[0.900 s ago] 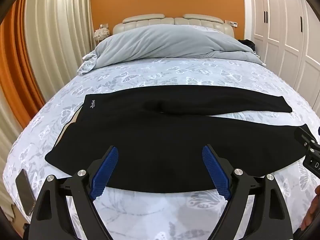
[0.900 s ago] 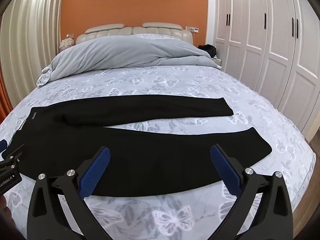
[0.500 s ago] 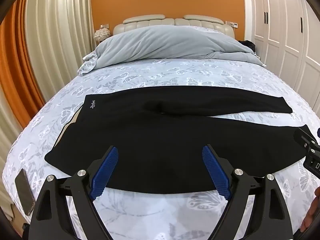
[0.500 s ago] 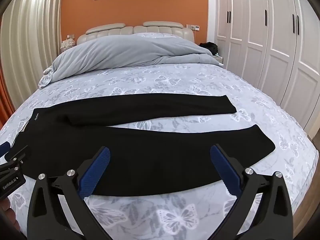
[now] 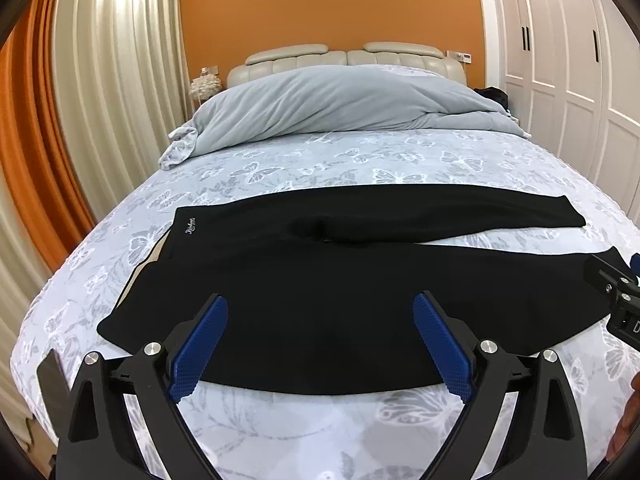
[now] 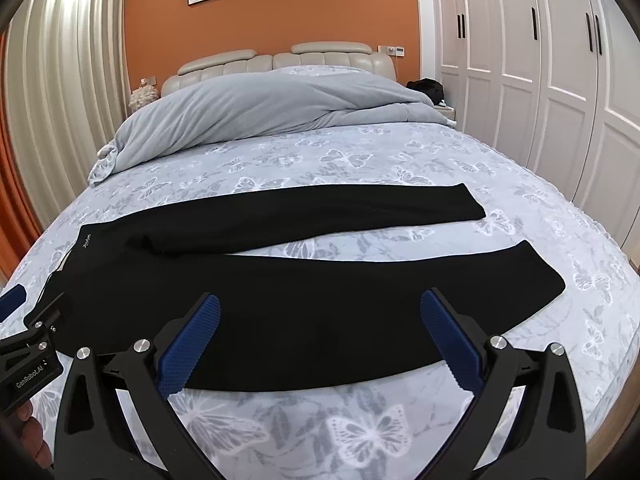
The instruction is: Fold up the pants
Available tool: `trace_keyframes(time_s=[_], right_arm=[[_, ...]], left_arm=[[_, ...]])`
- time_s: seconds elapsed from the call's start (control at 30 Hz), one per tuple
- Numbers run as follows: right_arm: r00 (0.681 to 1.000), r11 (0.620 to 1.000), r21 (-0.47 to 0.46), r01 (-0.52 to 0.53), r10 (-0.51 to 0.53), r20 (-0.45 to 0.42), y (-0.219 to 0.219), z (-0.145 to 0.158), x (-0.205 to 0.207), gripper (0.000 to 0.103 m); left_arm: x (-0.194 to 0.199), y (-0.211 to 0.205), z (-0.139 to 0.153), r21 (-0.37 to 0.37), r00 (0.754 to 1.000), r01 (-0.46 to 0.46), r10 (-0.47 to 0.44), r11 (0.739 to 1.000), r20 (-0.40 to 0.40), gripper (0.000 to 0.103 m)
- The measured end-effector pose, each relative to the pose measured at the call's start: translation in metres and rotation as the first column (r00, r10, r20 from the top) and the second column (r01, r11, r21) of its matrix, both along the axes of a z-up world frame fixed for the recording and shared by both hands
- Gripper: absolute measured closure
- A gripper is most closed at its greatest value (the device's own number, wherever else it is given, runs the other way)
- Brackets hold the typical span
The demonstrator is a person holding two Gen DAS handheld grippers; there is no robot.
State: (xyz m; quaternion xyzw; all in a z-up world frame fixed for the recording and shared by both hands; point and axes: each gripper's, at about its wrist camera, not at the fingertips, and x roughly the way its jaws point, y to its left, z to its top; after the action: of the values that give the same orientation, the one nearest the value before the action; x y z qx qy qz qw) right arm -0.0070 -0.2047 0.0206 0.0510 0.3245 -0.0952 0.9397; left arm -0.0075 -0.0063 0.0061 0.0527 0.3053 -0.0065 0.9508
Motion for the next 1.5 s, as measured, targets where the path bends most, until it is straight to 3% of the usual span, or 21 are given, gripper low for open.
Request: trace_keyframes(time_s=[0.77, 1.17, 1.5], right_arm=[[1.0, 1.0, -0.021, -0.013, 0.013, -0.009, 0.005, -0.001, -0.001, 0.005], [1.0, 0.999, 0.051, -0.005, 0.005, 0.0, -0.005, -0.005, -0.002, 0.005], [1.0, 0.999, -0.04, 0.004, -0.004, -0.004, 0.002, -0.005, -0.002, 0.005]], left_arm=[[0.0, 0.007, -0.001, -0.01, 1.0, -0.03, 0.03, 1.0, 0.004, 0.011], [0.002, 0.008, -0.004, -0.017, 1.0, -0.029, 0.03, 0.999, 0.003, 0.011], [0.0, 0.006, -0.01, -0.007, 1.0, -0.021, 0.021, 1.0, 0.021, 0.012]])
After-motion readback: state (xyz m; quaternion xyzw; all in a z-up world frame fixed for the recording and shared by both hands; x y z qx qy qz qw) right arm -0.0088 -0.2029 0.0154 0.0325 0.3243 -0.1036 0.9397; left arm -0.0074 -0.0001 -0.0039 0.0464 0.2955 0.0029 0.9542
